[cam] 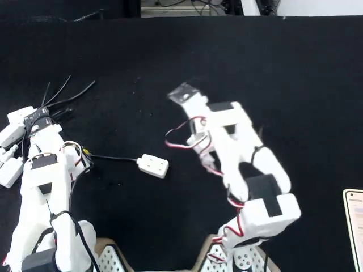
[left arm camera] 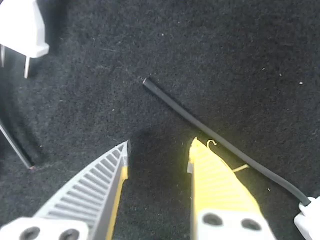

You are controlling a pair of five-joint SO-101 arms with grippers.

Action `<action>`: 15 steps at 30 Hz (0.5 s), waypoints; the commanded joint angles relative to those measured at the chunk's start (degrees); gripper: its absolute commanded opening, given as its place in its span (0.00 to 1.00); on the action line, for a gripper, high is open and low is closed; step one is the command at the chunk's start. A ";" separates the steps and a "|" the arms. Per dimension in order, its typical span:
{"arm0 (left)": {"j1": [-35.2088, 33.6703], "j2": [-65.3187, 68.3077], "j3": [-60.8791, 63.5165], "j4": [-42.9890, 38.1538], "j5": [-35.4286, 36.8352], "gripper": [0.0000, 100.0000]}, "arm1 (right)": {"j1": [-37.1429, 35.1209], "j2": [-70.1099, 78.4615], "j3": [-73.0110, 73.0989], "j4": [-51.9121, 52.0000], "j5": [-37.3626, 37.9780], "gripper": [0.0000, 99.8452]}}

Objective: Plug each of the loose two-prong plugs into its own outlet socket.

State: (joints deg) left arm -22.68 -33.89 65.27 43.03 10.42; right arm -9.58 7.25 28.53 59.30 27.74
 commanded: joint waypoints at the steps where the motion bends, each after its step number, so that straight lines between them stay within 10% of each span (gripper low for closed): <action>1: 0.48 -1.32 -0.48 -0.88 0.53 0.20 | 5.98 -2.07 -3.12 1.23 -4.48 0.01; 8: 0.48 -1.32 -0.48 -0.88 0.53 0.20 | 13.71 -4.88 -3.38 4.13 -28.66 0.01; 15: 0.48 -1.32 -0.48 -0.88 0.53 0.20 | 5.71 -5.41 -3.65 9.14 -23.65 0.13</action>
State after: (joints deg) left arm -22.68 -33.89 65.27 43.03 10.42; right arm 0.00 5.67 28.18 66.24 1.36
